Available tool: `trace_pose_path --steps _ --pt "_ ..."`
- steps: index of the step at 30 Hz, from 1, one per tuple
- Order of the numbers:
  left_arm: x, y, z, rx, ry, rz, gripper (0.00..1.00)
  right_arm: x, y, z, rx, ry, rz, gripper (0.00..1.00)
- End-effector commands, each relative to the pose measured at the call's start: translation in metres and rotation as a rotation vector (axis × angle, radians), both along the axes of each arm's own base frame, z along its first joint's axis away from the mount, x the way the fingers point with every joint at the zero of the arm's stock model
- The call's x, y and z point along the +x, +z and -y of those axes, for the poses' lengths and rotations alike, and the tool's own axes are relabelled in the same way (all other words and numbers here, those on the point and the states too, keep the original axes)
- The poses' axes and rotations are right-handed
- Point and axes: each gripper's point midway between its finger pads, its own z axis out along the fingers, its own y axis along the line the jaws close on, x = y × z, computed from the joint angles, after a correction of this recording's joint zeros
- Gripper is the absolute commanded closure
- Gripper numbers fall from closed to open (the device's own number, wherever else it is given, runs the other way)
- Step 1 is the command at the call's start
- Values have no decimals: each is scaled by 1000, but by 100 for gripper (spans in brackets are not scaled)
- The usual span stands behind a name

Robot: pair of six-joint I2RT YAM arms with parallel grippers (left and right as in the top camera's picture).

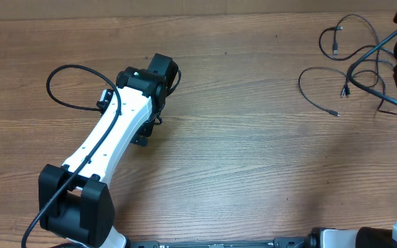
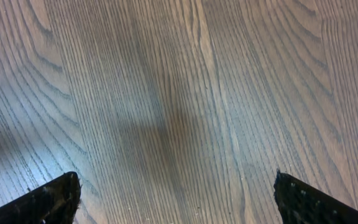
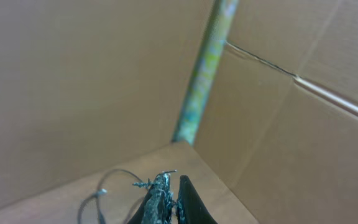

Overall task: Untangle cables
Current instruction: 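Carry the grasped cable with the right gripper to the top right, then lower the cable onto the top-right cables and release it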

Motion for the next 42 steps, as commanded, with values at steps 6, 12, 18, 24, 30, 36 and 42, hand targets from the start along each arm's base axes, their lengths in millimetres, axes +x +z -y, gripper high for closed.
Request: trace_pose_path --steps 6,12,18,24,30,36,42 --pt "2 4 0 16 -20 7 0 5 -25 -4 31 31 -95 96" --pt "2 4 0 16 -20 7 0 8 -91 -16 252 15 -224 65" --pt "2 4 0 16 -20 7 0 -6 -170 -22 621 -257 -265 0" --pt "2 4 0 16 -20 7 0 16 -236 -48 818 -271 -396 0" --pt "2 4 0 16 -20 6 0 3 -274 -21 933 -489 -366 0" --pt "2 4 0 16 -20 6 0 -20 -318 10 1058 -645 -357 0" --pt "2 4 0 16 -20 7 0 -30 -352 23 1049 -654 -395 0"
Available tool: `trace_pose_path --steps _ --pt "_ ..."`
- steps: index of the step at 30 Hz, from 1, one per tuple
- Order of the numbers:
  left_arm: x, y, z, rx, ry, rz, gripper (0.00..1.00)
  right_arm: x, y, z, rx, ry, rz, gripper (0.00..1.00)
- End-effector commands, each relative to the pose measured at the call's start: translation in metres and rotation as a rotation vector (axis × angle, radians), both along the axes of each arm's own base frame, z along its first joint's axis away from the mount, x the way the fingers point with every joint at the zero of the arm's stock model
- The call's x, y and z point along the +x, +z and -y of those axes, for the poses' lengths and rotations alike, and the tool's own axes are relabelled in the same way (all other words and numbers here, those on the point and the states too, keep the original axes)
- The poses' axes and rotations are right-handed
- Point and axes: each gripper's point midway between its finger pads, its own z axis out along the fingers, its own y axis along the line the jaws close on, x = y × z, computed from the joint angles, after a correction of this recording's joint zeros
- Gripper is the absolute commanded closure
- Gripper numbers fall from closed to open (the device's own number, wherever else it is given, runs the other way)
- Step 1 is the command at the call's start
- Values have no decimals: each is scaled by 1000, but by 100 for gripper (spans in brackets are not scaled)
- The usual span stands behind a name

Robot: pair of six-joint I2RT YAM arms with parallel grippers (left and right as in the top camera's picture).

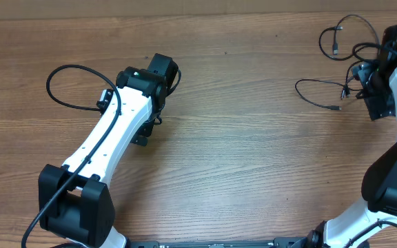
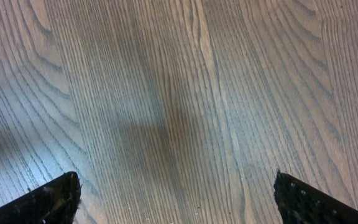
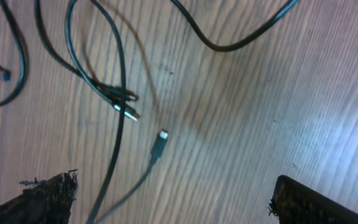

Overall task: Untangle cables
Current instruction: 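Lower the cable onto the top-right cables and release it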

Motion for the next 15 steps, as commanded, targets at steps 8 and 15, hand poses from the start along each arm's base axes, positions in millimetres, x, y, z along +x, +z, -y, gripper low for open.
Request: trace_pose_path --steps 8,15 --pt "2 4 0 16 -20 6 1 25 -65 -11 107 40 64 0" --pt "2 4 0 16 -20 6 1 38 -96 -4 116 58 67 48"
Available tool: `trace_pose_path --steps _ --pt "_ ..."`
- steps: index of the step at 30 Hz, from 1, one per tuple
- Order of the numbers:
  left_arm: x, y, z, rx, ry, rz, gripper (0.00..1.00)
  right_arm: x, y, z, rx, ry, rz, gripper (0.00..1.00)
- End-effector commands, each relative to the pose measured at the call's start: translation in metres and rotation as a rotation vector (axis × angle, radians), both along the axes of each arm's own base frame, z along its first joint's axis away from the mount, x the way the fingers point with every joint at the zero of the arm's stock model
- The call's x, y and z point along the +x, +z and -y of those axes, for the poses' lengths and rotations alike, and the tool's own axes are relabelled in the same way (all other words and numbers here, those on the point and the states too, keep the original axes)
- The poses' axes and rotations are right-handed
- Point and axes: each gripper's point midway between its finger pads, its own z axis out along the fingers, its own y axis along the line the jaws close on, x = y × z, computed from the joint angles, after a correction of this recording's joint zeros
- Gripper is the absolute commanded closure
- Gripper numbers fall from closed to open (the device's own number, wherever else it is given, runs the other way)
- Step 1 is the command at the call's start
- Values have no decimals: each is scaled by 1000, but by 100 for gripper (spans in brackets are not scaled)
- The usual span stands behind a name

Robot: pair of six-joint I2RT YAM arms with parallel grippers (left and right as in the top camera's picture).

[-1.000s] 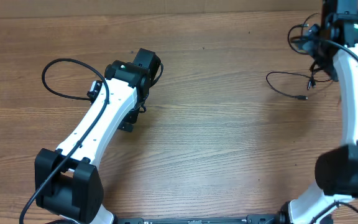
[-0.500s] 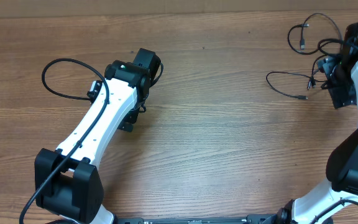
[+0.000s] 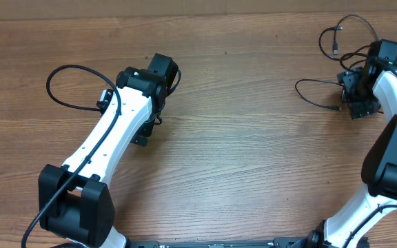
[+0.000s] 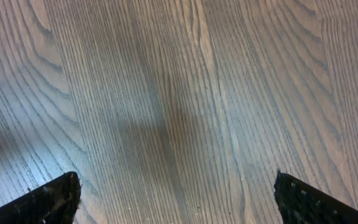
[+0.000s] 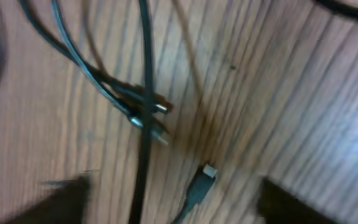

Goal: Untangle cables

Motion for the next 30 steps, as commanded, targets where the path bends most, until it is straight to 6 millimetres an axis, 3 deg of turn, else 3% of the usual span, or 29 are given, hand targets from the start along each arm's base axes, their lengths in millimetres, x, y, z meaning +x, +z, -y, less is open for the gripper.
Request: trace_pose_path --steps 1,2,8,17,21,23,30 --pt "2 4 0 16 -20 6 1 -3 -13 6 10 17 -22 76" --pt "2 4 0 16 -20 6 0 -4 -10 10 6 45 -21 96" --pt "2 4 0 16 -20 6 0 -9 24 24 -26 170 -17 96" --pt "2 4 0 16 -20 6 0 -20 148 66 -190 92 180 96" --pt "2 4 0 16 -20 6 0 -43 191 99 -270 -1 259 96" --pt "2 4 0 16 -20 6 0 -66 209 129 -312 -86 290 96" --pt "2 4 0 16 -19 6 0 -137 210 199 -352 -305 243 96"
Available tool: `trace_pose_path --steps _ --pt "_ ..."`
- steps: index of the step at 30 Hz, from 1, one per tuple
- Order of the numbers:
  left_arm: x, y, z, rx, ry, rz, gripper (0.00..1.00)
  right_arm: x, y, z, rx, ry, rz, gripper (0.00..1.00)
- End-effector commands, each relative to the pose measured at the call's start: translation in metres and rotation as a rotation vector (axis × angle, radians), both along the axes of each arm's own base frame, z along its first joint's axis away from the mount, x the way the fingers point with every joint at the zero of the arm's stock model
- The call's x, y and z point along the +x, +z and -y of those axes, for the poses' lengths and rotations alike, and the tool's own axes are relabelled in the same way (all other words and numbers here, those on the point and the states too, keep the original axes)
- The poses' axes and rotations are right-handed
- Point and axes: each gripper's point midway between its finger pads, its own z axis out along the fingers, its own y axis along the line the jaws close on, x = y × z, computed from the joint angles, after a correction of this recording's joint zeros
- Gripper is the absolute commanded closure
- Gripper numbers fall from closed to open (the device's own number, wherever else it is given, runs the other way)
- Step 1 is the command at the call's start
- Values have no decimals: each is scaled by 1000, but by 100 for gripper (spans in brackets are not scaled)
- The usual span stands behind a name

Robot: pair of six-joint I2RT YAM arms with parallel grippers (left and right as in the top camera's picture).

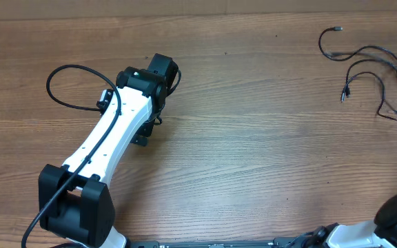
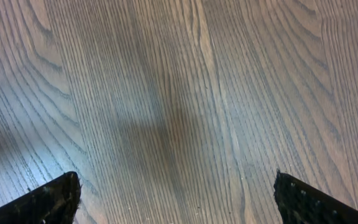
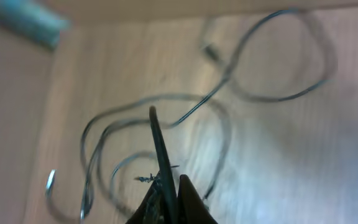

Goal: Untangle cables

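Thin black cables (image 1: 367,62) lie in loose loops at the table's far right, one plug end (image 1: 336,29) at the back and another (image 1: 344,93) nearer the middle. In the right wrist view my right gripper (image 3: 169,182) is shut on a black cable (image 3: 159,140) that rises from between its fingers, high above the blurred cable loops (image 3: 166,112). The right gripper is outside the overhead view. My left gripper (image 2: 176,193) stands open over bare wood, nothing between its fingers (image 2: 48,199). None of the cables show in the left wrist view.
The left arm (image 1: 116,138) stretches across the left half of the table, with a black wire loop (image 1: 55,93) beside it. A cardboard wall (image 3: 166,7) with a strip of teal tape (image 3: 23,18) borders the table behind the cables.
My right gripper was low over the cables with jaws apart. Now it is shut on a black cable, raised and out of the overhead view. The cable loops have shifted right. The left arm is unchanged.
My right gripper was shut at the table's right edge, facing the cardboard wall. Then it was open above the cable plugs, then closer down on them. Now it holds a black cable well above the table. The left gripper stayed open over bare wood throughout.
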Motion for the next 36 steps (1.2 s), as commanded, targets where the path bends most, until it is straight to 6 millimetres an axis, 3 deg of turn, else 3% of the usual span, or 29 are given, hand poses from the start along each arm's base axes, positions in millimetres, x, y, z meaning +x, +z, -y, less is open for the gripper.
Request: trace_pose_path --steps 1,5,8,11,15,21,28,32,36 --pt "2 4 0 16 -19 6 1 -37 16 34 -46 -110 12 96" --pt "2 4 0 16 -19 6 0 -65 17 53 -46 -186 13 96" --pt "2 4 0 16 -19 6 0 -68 15 56 -40 -194 14 90" --pt "2 4 0 16 -19 6 1 -60 12 52 -16 -165 35 34" --pt "2 4 0 16 -19 6 0 -50 12 44 20 -120 74 0" --pt "2 4 0 16 -19 6 0 -43 8 33 73 -74 99 0" --pt "2 4 0 16 -19 6 0 -22 10 13 81 134 110 0" --pt "2 4 0 16 -19 6 0 5 7 -18 71 311 78 0" --pt "2 4 0 16 -19 6 0 48 -10 -77 100 558 22 0"
